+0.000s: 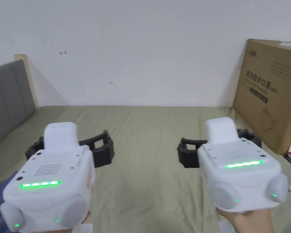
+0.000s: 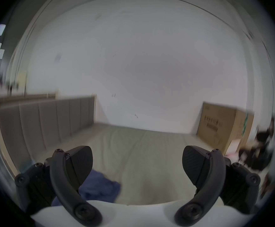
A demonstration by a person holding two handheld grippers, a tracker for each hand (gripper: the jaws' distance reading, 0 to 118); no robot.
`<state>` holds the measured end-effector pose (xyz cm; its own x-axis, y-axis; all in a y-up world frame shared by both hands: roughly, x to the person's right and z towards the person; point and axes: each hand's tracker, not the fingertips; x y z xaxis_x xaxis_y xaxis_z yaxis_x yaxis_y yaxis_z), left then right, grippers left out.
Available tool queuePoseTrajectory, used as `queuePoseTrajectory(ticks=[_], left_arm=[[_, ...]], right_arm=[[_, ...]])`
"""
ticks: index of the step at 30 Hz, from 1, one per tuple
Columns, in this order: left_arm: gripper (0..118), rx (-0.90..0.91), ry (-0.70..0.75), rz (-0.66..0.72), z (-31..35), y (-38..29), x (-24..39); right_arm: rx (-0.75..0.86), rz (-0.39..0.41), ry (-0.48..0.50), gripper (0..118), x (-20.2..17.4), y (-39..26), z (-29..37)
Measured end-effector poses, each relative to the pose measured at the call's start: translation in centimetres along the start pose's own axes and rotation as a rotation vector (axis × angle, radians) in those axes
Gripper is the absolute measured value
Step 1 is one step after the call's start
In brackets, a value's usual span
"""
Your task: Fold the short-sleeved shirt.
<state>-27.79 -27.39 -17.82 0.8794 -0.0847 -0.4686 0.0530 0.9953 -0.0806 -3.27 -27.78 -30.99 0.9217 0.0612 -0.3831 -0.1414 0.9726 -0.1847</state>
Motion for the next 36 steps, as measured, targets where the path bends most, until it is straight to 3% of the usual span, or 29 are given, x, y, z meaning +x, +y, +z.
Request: queuePoseTrajectory(ticks=[2,4,12,20,21,22,23,25,26,27,28,30,33,36], left_arm=[[112,0.002,0.006,-0.071,0.4,-0.5,1.3],[112,-0.006,-0.003,-0.062,0.4,-1.5,1.0],[112,-0.036,-0.014,-0.055,0.1,-1.5,0.6],[109,-0.073,0.002,-0.064,0.5,-0.9,0.7],[105,-0.077,0.018,-0.071,0.5,-1.0,0.8],[90,-0.093,0.018,-0.066,0.6,-1.0,0.7],[76,-0.097,-0.002,-0.058,0.6,-1.2,0.6],[61,-0.101,-0.037,-0.032,0.7,-1.5,0.5],[36,-0.106,-0.036,-0.031,0.6,-1.4,0.5],[15,-0.106,-0.034,-0.032,0.5,-1.6,0.6],[5,-0.099,-0.018,-0.043,0.5,-1.8,0.7],[0,-0.085,-0.007,-0.046,0.6,-1.9,0.7],[0,-0.098,-0.055,0.037,0.3,-1.7,0.1],[0,-0.107,-0.035,0.031,0.0,-1.4,0.1]], right_arm=[[-0.041,-0.125,0.003,118,1.4,-1.8,0.1],[-0.068,-0.16,-0.022,118,2.1,-3.4,0.2],[-0.007,-0.056,-0.07,118,1.4,-2.7,1.4],[0.034,-0.042,-0.053,115,1.0,-2.4,1.7],[0.036,-0.034,-0.057,107,0.9,-2.5,1.8],[0.041,-0.022,-0.068,81,0.5,-2.6,2.2],[0.052,-0.019,-0.078,69,0.4,-2.7,2.4],[0.044,-0.013,-0.1,47,0.3,-2.7,2.2],[0.033,-0.018,-0.109,23,0.3,-2.7,2.1],[0.032,-0.034,-0.096,19,0.6,-2.7,2.1],[0.027,-0.063,-0.055,17,0.9,-2.8,2.2],[0.028,-0.066,-0.071,1,1.0,-2.9,2.0],[0.028,-0.044,-0.072,0,1.1,-3.0,1.9],[0.023,-0.028,-0.062,0,0.7,-2.7,2.2]])
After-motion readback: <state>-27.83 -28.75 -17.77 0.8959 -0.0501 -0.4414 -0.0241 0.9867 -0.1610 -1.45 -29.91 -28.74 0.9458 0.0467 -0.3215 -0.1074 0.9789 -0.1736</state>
